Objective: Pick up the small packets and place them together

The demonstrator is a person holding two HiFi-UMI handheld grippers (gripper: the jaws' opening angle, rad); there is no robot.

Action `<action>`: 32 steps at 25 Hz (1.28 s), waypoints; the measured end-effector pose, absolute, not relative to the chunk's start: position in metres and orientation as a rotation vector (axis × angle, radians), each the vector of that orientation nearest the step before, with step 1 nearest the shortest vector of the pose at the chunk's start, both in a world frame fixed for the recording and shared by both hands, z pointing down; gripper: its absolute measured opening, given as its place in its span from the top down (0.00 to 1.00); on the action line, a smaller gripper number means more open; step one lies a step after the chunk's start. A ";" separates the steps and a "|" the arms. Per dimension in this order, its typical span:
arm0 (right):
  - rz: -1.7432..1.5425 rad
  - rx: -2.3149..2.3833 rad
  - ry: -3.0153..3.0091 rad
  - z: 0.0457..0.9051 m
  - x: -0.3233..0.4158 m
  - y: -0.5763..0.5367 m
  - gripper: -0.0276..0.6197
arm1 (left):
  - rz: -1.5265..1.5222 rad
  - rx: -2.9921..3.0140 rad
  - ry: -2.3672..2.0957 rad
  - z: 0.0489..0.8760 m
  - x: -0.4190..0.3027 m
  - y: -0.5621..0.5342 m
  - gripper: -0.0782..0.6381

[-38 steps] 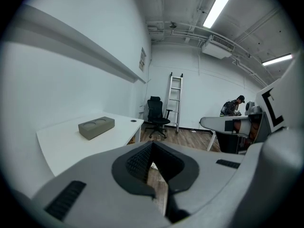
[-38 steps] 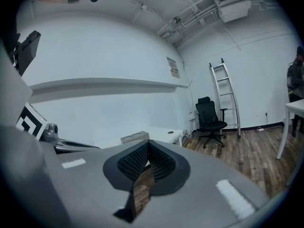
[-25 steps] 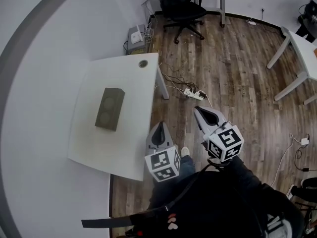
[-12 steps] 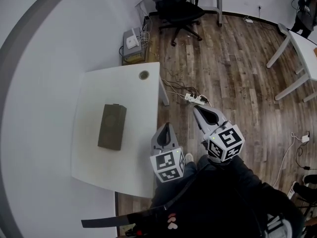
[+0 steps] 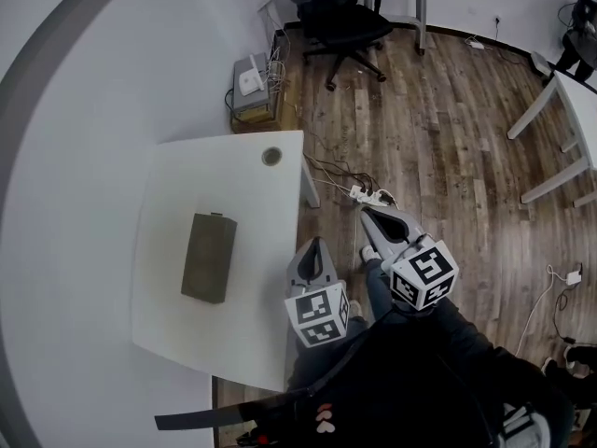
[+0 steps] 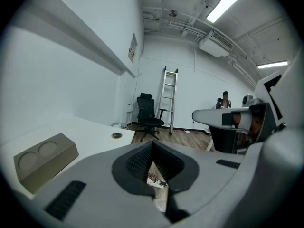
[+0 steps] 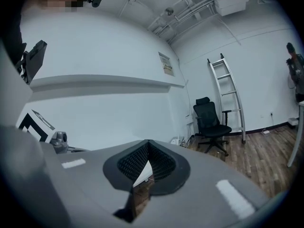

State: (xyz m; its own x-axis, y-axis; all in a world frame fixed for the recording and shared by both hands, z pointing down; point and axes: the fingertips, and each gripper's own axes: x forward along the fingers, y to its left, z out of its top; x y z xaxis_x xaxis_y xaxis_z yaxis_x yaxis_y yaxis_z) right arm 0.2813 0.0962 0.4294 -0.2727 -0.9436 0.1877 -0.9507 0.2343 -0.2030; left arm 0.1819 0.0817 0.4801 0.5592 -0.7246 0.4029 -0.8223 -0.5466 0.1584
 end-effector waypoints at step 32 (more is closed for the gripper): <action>0.336 0.520 -2.920 0.425 0.143 -0.051 0.96 | 0.176 1.478 -2.257 0.466 0.040 0.043 0.89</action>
